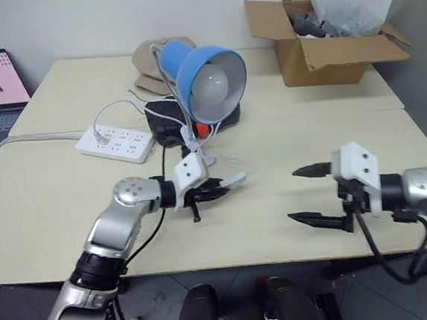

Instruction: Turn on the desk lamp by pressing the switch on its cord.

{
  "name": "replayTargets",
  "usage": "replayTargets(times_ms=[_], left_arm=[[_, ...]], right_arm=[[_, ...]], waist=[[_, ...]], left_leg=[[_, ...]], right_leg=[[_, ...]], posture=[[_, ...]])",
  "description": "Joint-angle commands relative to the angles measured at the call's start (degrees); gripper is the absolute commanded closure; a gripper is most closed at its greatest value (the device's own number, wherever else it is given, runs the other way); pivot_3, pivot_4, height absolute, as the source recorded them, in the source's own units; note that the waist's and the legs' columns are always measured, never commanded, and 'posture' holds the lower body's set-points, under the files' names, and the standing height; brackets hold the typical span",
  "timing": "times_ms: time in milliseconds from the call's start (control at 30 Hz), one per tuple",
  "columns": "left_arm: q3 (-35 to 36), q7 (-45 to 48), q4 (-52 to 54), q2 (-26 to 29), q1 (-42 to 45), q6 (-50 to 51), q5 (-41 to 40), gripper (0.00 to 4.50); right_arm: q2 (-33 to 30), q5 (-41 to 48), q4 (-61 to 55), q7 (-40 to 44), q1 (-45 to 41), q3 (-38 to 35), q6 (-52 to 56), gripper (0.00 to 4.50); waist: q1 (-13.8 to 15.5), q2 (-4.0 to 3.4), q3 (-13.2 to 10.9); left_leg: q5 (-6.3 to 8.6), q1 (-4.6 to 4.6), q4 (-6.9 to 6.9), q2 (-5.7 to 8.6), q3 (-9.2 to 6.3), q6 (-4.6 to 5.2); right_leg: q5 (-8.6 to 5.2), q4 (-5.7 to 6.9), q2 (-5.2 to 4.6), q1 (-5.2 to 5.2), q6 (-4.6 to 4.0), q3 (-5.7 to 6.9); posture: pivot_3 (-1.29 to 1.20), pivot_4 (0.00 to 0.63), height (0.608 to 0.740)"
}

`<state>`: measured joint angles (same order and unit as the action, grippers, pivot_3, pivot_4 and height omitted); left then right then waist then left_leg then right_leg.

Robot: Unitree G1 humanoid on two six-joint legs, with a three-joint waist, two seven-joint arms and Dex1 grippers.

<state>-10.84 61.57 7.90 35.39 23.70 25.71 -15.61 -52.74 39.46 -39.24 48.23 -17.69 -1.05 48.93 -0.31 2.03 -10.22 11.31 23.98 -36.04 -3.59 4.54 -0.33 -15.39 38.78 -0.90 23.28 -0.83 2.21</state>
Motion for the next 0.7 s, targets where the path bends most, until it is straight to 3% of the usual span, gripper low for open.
replayTargets(times_ms=[33,367,700], left_arm=[[2.25,2.48,3.36,1.98,0.31,2.21,-3.73,4.10],[0.76,2.31,6.62,2.06,-0.36,2.50,-3.33,4.10],[-0.85,2.83,6.05,1.23,0.32,1.69,-2.82,4.10]], right_arm=[[3.60,-1.00,4.35,-0.06,-8.52,6.60,1.95,0.00],[11.29,-6.72,13.14,2.00,-22.57,19.74,3.56,0.00],[14.21,-13.98,20.35,8.71,-28.87,27.48,-0.73,0.00]], waist=[[-0.02,-0.02,-0.03],[0.21,-0.01,-0.03],[0.20,-0.01,-0.03]], left_leg=[[0.00,0.03,0.01,0.00,0.01,0.00],[0.00,0.09,0.01,-0.03,0.09,0.00],[0.00,0.09,0.00,-0.04,0.12,0.01]], right_leg=[[0.01,0.01,0.01,0.05,0.00,-0.01],[-0.01,0.06,-0.01,0.10,-0.03,-0.02],[-0.01,0.11,-0.01,0.15,-0.03,-0.03]], posture=[[0.00,0.150,0.740],[0.00,0.150,0.740],[0.00,0.150,0.740]])
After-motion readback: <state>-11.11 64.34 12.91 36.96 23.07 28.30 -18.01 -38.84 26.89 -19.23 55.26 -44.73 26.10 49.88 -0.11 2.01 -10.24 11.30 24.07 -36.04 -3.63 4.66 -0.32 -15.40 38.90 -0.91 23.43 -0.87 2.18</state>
